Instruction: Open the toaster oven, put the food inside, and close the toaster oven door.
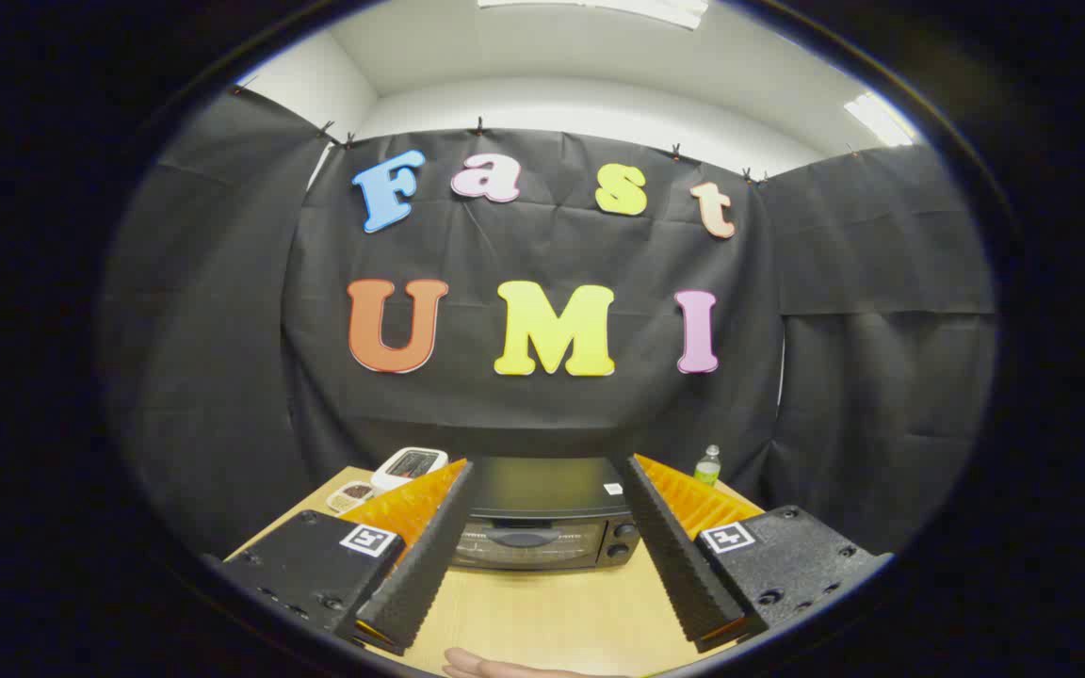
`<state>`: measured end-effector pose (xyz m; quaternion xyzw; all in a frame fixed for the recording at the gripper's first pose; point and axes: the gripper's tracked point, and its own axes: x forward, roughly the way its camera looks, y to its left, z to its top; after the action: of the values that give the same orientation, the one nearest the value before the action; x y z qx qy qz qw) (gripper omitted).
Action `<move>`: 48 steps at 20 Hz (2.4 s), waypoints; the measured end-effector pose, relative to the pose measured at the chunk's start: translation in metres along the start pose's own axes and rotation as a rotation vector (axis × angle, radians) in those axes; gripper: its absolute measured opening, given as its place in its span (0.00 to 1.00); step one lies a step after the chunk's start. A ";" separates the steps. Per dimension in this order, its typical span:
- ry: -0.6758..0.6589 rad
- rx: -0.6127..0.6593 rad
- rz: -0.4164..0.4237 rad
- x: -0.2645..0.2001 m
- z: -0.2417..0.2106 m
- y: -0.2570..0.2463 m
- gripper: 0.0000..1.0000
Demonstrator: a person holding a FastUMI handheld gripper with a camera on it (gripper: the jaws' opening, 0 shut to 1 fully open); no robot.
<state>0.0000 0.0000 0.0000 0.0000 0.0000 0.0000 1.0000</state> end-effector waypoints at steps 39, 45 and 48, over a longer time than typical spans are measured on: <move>0.278 0.077 -0.014 0.222 -0.198 0.014 1.00; 0.244 0.000 -0.042 0.205 -0.207 0.014 1.00; 0.256 0.036 -0.028 0.186 -0.214 0.012 1.00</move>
<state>0.1864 0.0122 -0.2141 0.0180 0.1275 -0.0139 0.9916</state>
